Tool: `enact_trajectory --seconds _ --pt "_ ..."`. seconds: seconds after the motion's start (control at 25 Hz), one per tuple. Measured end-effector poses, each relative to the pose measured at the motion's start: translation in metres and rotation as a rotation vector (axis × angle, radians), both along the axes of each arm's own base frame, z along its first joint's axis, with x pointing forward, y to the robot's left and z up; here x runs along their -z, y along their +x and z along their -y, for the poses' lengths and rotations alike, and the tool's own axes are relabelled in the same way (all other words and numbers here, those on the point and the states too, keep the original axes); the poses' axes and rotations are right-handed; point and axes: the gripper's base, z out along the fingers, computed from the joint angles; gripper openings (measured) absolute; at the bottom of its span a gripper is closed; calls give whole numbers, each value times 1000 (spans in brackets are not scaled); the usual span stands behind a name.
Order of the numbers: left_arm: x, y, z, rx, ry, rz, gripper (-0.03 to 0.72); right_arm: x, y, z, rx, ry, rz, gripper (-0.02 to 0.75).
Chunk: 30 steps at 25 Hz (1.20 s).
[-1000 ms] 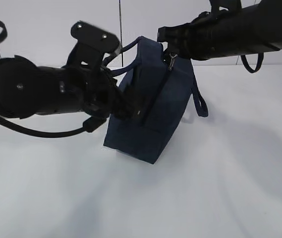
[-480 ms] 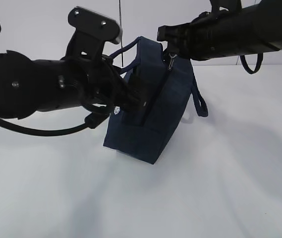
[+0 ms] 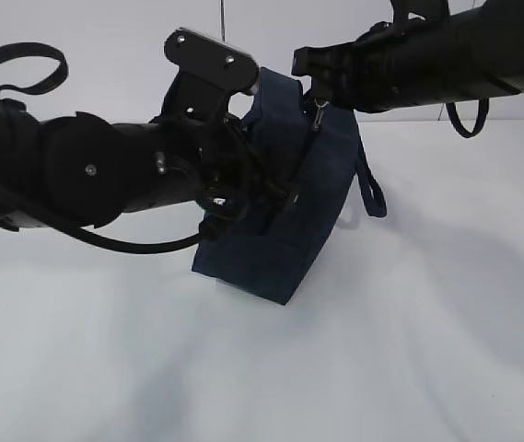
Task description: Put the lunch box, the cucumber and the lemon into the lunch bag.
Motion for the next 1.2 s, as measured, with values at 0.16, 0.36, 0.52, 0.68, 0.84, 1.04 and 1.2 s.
enact_trajectory --seconds 0.16,0.36,0.52,0.68,0.84,1.04,1.2 --pt "2 5 5 0 -1 1 293 0 0 0 0 0 0 0" --pt "2 6 6 -2 -5 0 16 0 0 0 -1 0 -2 0" --pt "2 6 6 0 -3 -4 -5 0 0 0 1 0 2 0" --pt "3 5 6 7 5 -20 -6 -1 2 1 12 3 22 0" --pt "4 4 7 24 22 -21 -6 7 6 0 21 -3 16 0" --pt "5 3 7 42 40 -25 -7 8 14 -3 28 -2 30 0" --pt "6 2 7 44 42 -27 -8 5 26 -8 22 1 47 0"
